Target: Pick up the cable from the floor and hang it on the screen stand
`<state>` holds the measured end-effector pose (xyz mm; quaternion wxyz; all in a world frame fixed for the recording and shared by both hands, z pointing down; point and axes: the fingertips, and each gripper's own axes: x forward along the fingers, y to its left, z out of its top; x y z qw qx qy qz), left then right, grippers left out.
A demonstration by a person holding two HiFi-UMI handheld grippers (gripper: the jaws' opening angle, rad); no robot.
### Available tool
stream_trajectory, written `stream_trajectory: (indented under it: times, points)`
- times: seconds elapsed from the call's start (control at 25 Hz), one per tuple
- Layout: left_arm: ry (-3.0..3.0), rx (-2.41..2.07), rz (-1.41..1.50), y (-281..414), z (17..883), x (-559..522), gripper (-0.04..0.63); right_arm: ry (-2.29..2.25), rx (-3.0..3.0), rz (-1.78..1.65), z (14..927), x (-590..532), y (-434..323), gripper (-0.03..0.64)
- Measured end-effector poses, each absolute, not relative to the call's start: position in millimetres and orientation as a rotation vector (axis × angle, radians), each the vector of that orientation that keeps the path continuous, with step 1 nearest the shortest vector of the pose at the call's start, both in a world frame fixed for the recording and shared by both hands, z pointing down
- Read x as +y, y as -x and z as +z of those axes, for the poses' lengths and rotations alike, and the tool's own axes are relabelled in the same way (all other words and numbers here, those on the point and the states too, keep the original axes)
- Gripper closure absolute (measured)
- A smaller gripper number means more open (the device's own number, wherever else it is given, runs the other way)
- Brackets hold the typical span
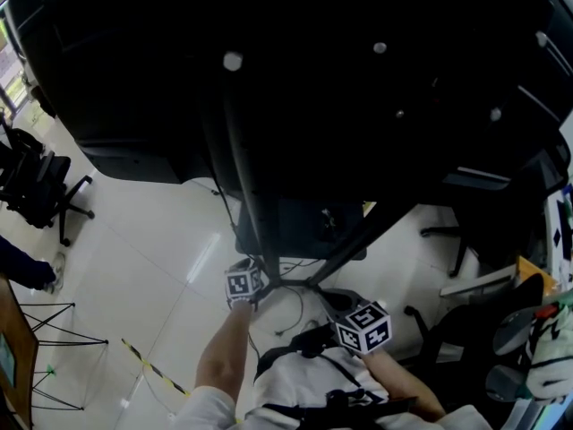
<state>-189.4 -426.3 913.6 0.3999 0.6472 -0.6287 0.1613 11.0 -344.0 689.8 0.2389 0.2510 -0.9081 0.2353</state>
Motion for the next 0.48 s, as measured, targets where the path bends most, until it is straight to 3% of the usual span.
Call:
stream_trajectory:
  times: [0.28,0.48]
  points:
    - [-1.652,-1.593,0.460,191.4,922.2,-429.9,0.561,-0.678,-2.487,0.635,696.7,-347.4,-12.3,0.614]
    - [-1.660,-1.582,0.456,190.1,920.2,-424.2,0.578,-0.668,-2.486,0.632,697.3,-350.4,-10.5,0.614]
